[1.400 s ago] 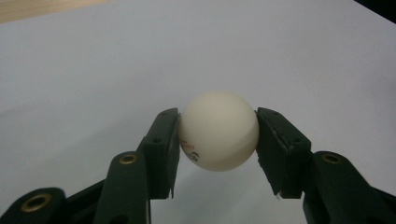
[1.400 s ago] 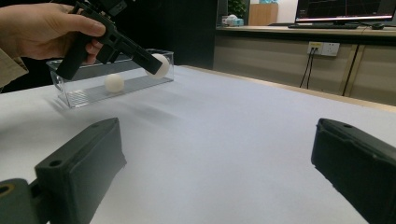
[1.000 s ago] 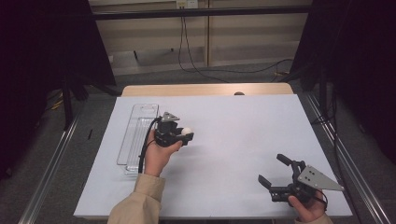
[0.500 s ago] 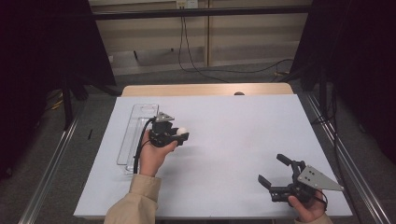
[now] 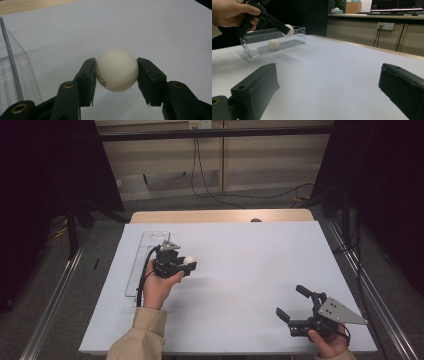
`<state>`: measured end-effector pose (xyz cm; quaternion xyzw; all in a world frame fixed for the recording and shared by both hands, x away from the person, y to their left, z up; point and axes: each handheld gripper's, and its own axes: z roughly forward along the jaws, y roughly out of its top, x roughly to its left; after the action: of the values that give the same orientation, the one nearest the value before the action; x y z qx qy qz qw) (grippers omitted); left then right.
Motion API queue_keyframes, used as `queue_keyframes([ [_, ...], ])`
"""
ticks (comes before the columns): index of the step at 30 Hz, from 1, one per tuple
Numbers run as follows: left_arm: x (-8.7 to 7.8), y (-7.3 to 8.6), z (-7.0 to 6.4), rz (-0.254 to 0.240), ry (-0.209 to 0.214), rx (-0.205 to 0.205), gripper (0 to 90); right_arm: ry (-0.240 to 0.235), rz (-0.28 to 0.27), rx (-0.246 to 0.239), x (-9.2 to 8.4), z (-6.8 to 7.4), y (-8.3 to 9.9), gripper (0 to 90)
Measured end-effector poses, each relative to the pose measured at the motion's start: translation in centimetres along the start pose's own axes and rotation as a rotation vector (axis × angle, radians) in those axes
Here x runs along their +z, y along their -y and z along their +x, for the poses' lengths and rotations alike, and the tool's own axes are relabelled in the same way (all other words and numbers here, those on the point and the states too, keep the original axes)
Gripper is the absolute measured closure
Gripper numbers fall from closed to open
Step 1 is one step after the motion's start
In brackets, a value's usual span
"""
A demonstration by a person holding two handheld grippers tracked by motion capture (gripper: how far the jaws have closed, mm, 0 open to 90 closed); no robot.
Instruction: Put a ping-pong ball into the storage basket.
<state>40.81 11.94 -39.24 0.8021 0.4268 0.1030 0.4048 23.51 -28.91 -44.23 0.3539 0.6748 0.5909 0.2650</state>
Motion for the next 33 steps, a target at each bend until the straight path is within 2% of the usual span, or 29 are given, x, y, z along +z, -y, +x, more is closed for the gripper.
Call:
queue_keyframes([
  [12,-1.3,0.3,1.0,-0.003,-0.022,-0.008,51.0,-0.001,0.002,0.001,0.0,0.1,0.0,1.6],
  [33,-2.7,0.7,2.1,-0.012,-0.047,-0.032,51.0,-0.001,0.003,-0.001,0.1,0.1,0.0,1.6],
])
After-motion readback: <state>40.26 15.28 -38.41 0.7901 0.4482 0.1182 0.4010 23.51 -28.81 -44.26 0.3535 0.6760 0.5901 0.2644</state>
